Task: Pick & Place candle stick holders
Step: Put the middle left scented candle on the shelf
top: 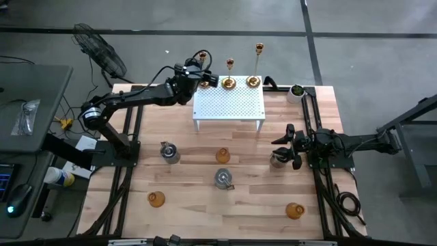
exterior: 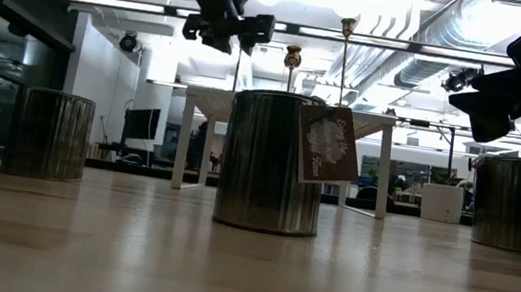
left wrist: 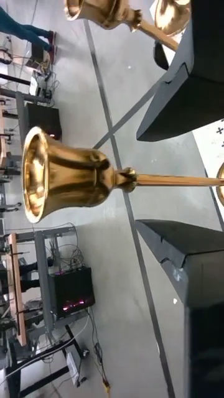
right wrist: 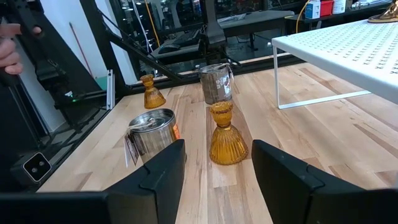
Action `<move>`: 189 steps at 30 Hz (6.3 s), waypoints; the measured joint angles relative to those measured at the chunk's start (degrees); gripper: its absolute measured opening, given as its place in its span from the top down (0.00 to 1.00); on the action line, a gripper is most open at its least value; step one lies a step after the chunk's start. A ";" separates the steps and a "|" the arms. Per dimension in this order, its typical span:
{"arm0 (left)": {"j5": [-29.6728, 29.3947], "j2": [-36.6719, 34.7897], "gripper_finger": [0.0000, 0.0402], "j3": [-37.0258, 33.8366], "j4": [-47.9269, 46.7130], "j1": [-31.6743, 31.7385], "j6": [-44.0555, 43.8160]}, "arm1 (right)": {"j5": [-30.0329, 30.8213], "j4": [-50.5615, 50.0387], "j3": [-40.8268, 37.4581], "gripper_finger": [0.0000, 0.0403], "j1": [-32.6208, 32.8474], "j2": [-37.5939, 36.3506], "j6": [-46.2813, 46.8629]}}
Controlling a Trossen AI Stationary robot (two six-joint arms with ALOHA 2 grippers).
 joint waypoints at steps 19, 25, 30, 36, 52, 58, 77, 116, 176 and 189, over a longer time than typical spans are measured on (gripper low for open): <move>-0.50 -9.88 0.31 -8.40 -1.54 -6.49 -0.40 | 0.02 0.00 0.00 0.56 0.00 0.00 0.00; 0.39 -19.54 0.29 -12.77 -12.42 -9.41 -2.90 | 0.02 0.00 -0.02 0.56 0.00 -0.02 -0.01; 6.78 -27.29 0.28 -12.98 -29.94 -11.59 -7.84 | 0.02 0.00 0.00 0.56 0.01 0.00 0.01; 21.73 -32.52 0.28 -13.02 -47.20 -13.42 -11.01 | 0.02 0.00 0.00 0.56 0.01 -0.02 -0.01; 36.66 -28.92 0.26 -13.01 -67.87 -19.13 -26.77 | 0.02 0.06 -0.01 0.56 -0.01 0.00 0.00; 36.49 -26.69 0.10 -12.98 -72.51 -22.52 -34.33 | 0.02 0.09 0.00 0.56 -0.01 0.00 -0.01; 43.46 -16.80 0.00 -12.98 -73.60 -26.91 -46.90 | 0.03 0.26 -0.01 0.56 0.00 1.11 0.00; 50.34 -7.03 0.00 -19.11 -63.86 -26.77 -48.47 | -0.02 0.22 -0.01 0.56 -0.01 1.49 0.01; 58.14 -6.99 0.12 -18.49 -59.79 -13.82 -57.45 | 0.02 0.22 0.00 0.56 0.00 1.51 0.01; 54.51 -7.01 0.12 -17.15 -64.71 -13.62 -50.55 | 0.02 0.28 -0.02 0.56 0.00 1.51 -0.01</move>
